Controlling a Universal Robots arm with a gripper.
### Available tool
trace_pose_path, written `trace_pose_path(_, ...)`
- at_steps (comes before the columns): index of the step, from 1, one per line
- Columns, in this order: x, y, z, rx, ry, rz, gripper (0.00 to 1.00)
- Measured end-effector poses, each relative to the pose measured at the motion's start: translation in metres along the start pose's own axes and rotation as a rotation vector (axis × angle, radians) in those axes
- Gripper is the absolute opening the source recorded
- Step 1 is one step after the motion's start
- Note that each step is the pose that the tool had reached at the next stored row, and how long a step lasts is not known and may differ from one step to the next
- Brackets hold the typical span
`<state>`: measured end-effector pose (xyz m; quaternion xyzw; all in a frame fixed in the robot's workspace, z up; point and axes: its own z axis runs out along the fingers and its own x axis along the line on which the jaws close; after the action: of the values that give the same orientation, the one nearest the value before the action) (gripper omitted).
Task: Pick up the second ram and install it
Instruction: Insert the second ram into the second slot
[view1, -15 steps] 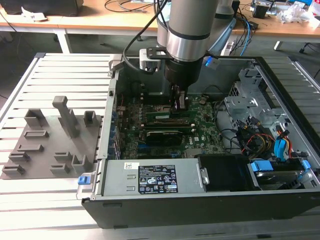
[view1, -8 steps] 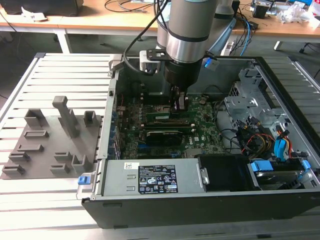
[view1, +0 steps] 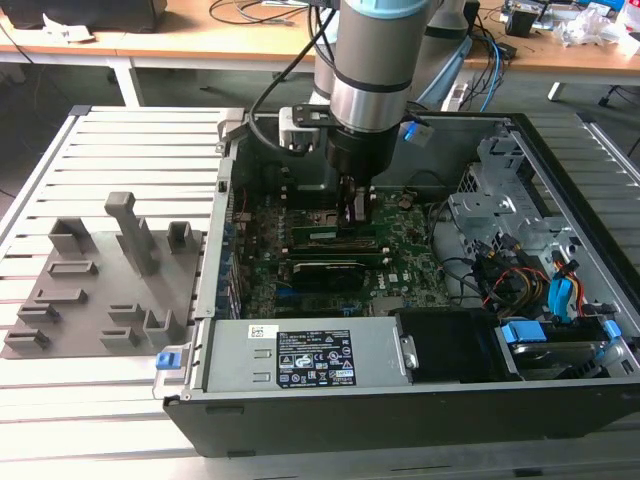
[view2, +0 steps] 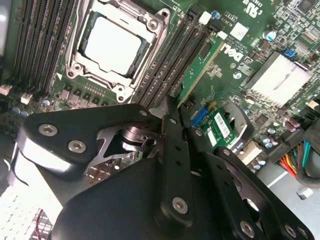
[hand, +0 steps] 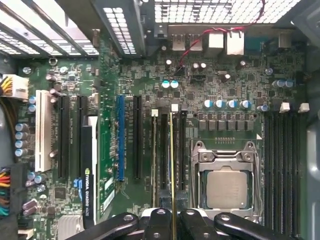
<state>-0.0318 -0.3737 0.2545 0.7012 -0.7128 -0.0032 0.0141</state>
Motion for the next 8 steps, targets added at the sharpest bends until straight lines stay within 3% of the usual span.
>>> trace_pose_path(1,-0.0004,0.0,0.0024,-0.0002,-0.0011,0.012,0.14)
trace_pose_path(5,-0.0008,-0.0001,0.0043,-0.0009,-0.0294,0.017,0.14)
trace_pose_path(8,-0.0009,-0.0001,0.0071,-0.001,-0.0335,0.02,0.14)
